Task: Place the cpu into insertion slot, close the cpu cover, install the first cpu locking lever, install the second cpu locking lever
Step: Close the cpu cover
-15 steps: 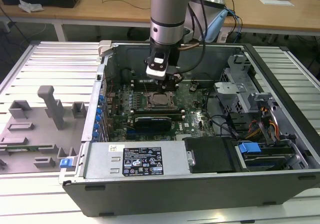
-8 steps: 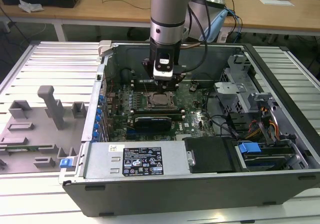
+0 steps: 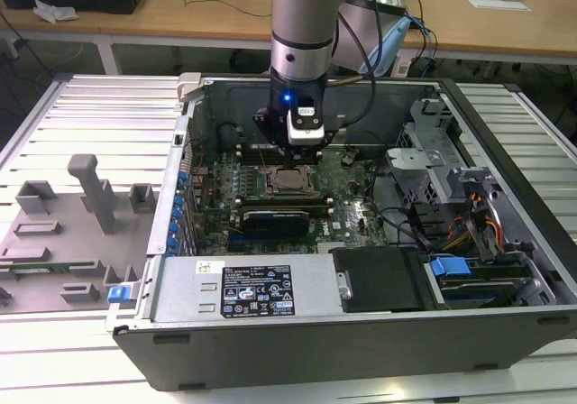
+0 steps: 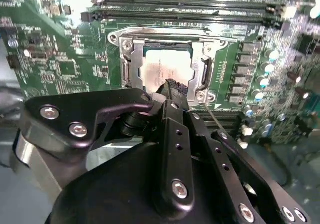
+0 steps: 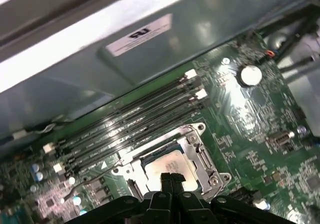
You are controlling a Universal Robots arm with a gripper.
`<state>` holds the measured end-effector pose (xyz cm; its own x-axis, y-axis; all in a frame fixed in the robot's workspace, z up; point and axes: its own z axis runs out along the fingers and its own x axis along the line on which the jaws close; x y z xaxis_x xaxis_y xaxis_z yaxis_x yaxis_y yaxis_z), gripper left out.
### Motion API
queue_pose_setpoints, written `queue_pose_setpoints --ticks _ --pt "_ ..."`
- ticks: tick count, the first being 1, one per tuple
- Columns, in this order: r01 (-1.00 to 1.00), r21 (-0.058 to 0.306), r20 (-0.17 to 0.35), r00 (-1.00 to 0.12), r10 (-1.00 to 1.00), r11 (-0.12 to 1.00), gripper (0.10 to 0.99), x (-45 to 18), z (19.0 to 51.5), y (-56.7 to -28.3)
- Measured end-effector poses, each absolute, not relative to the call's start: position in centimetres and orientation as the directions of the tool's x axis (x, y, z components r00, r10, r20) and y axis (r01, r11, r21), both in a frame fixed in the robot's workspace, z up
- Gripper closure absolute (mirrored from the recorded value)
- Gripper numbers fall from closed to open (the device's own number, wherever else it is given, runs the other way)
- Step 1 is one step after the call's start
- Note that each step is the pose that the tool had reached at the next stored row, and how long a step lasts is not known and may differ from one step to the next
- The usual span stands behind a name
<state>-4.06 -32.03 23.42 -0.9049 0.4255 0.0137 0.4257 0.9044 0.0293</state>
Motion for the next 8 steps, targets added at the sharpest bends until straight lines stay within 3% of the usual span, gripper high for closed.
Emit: queue_pose_setpoints --ticks 8 --pt "0.23 0.029 0.014 -0.973 0.23 0.973 0.98 -4.06 23.35 -32.03"
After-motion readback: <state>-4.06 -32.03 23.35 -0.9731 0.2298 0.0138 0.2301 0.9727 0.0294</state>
